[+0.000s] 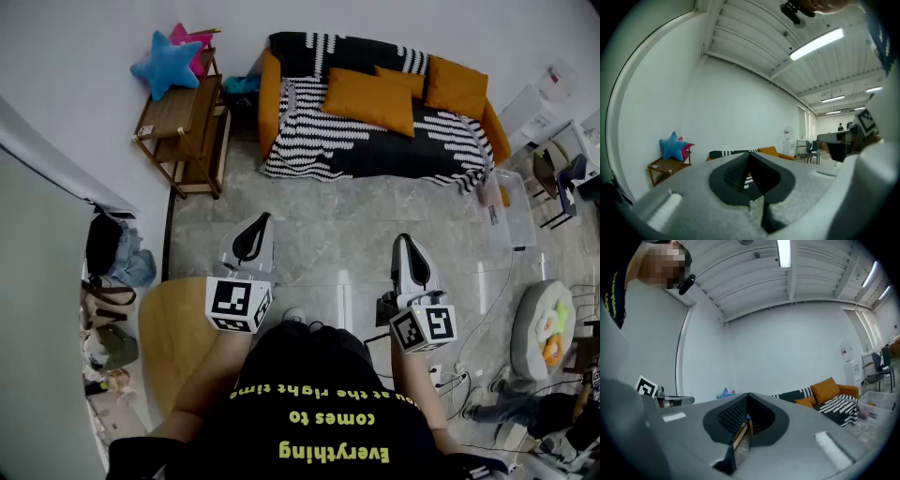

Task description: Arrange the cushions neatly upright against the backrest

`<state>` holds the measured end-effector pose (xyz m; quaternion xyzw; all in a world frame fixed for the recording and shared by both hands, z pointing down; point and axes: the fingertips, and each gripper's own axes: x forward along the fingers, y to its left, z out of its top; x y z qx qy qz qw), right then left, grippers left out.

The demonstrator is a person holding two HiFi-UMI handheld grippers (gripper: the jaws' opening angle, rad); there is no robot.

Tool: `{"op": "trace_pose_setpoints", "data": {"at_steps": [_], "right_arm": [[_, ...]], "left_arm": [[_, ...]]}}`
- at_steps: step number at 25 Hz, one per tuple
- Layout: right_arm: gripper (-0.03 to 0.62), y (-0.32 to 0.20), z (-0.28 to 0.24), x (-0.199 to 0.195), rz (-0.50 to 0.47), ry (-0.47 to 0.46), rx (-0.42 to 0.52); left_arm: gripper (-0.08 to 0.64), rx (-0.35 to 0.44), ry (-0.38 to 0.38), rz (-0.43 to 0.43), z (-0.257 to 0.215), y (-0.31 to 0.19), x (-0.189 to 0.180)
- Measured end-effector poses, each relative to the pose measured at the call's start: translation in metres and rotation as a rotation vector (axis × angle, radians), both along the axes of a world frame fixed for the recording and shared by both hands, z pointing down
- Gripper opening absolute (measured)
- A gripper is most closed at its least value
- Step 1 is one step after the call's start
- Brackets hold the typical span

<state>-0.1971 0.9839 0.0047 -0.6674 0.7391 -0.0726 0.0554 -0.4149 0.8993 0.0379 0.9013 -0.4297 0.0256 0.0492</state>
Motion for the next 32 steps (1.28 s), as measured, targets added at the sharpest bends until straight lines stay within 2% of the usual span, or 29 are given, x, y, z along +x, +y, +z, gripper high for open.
{"op": "trace_pose_setpoints", "data": {"at_steps": [8, 18, 23, 32], "right_arm": [[0.011, 0.000, -0.002, -0.013, -0.029, -0.023, 0.026], [0.011, -0.011, 0.016, -0.004, -0.024, -0.041, -0.014], [0.011, -0.038, 0.026, 0.007, -0.028, -0.076, -0.044], [0.011, -0.101, 0.025, 0.034, -0.088, -0.085, -0.072]], "left_arm": [[0.000, -0.004, -0.003, -0.003, 0.006, -0.001, -0.011], [0.000, -0.039, -0.025, -0.018, 0.020, -0.011, -0.011], [0.000, -0.054, -0.038, -0.028, 0.020, -0.033, -0.002], [0.000, -0.055, -0.050, -0.046, 0.011, -0.088, 0.033]]}}
